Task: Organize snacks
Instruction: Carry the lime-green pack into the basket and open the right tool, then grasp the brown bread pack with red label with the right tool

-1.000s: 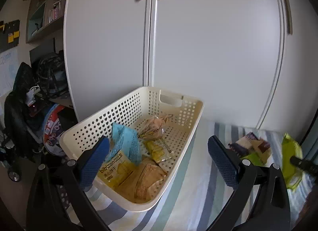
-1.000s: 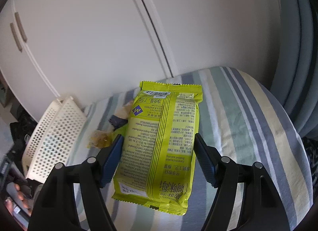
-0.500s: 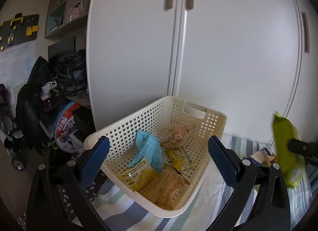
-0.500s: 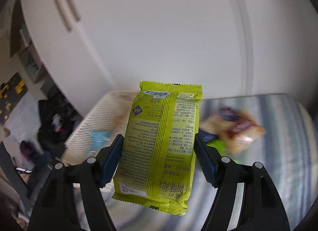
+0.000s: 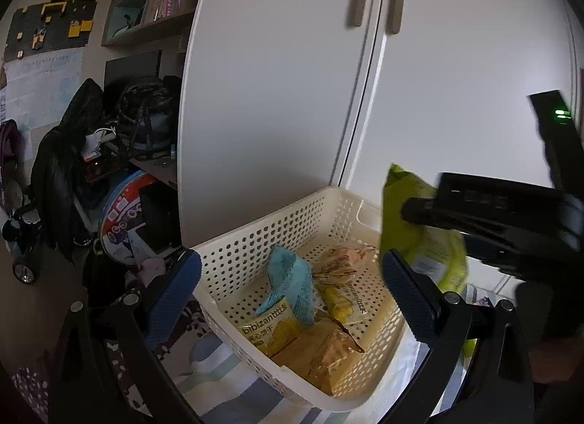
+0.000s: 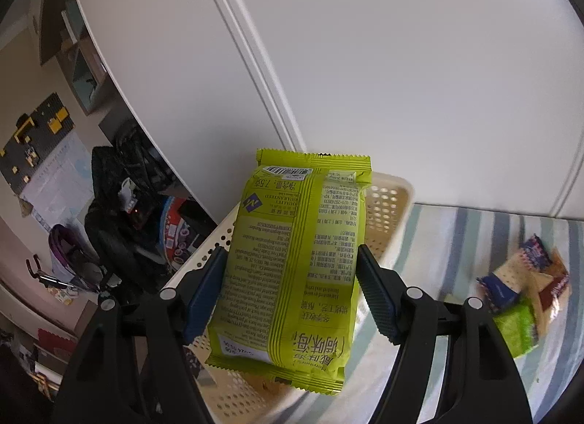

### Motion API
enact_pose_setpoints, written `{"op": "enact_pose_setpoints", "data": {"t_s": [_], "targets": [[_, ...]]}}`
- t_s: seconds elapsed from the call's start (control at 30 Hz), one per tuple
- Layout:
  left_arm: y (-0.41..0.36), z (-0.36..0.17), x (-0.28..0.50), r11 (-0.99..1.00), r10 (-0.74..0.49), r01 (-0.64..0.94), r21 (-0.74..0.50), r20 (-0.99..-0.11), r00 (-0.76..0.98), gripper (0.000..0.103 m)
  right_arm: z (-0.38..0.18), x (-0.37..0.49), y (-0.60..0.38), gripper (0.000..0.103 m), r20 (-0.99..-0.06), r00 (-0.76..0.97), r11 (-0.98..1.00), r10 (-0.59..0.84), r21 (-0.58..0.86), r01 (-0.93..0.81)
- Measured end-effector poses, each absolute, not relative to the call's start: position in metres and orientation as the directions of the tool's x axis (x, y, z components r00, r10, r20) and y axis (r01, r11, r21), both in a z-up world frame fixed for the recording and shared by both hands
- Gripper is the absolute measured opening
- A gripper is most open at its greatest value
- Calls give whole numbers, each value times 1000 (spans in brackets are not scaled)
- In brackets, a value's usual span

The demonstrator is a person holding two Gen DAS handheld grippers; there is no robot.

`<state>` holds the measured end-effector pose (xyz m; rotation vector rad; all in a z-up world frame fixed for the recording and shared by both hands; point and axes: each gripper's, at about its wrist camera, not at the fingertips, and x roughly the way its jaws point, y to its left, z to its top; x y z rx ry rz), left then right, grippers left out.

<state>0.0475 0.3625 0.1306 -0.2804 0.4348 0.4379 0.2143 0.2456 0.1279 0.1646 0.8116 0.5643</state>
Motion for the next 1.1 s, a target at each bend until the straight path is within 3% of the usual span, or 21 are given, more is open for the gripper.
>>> {"op": "enact_pose_setpoints", "data": {"t_s": [0.27,0.7,0.8,1.1], "targets": [[374,130,44,851,354,-486,-200,-464,812,100,109,232,261,75,-654,485,813,581,439,-382],[373,130,44,852,367,-490,-186,-455,811,100,113,213,263,75,-661,567,864,492,289,-412],[371,130,44,854,369,-489,-180,-454,811,100,117,208,255,81,-646,593,871,480,275,-406],[365,131,44,861,369,-482,-164,-453,812,100,118,202,229,83,-634,632,892,445,258,-370]]}}
